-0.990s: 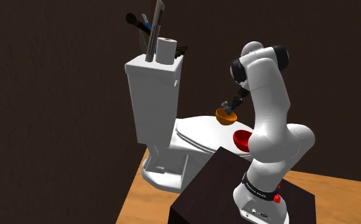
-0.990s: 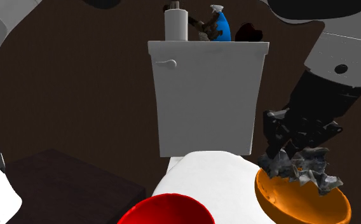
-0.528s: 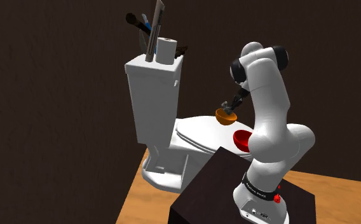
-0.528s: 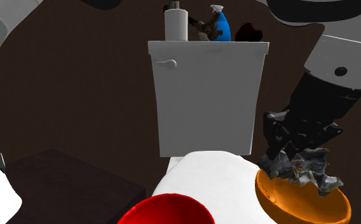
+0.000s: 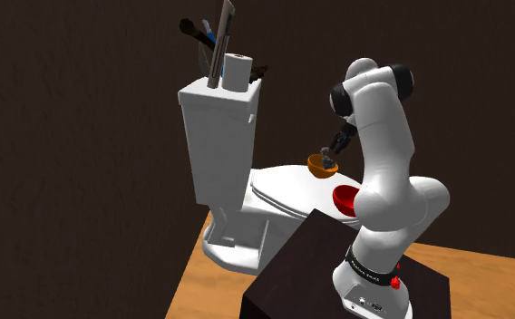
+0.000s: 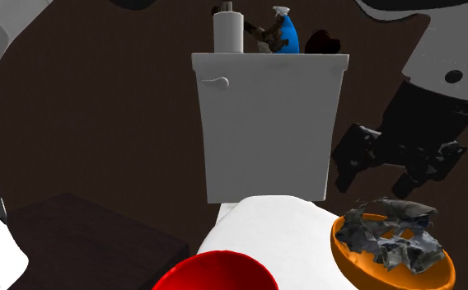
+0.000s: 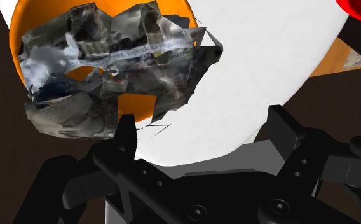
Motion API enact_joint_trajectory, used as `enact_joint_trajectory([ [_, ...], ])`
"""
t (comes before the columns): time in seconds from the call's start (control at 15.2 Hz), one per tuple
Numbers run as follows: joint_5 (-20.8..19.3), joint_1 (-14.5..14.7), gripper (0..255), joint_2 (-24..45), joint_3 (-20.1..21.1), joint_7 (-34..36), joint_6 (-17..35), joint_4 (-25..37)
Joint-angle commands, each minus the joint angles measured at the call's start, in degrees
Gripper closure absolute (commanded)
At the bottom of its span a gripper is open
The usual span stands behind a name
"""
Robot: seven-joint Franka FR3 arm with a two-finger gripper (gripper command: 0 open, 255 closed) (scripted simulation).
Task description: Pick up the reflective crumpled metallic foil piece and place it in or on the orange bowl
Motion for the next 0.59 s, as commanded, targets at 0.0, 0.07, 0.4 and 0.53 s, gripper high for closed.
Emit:
enact_joint_trajectory([
  [0.0,-0.99,-1.05,0,-0.62,-0.61,0.80,-2.66,2.47],
  [0.07,-1.37,-1.57,0,-0.86,-0.85,1.12,-3.83,3.60],
  [0.4,-1.38,-1.57,0,-0.86,-0.84,1.12,-3.83,3.60],
  [0.53,-1.38,-1.57,0,-0.86,-0.84,1.12,-3.83,3.60],
])
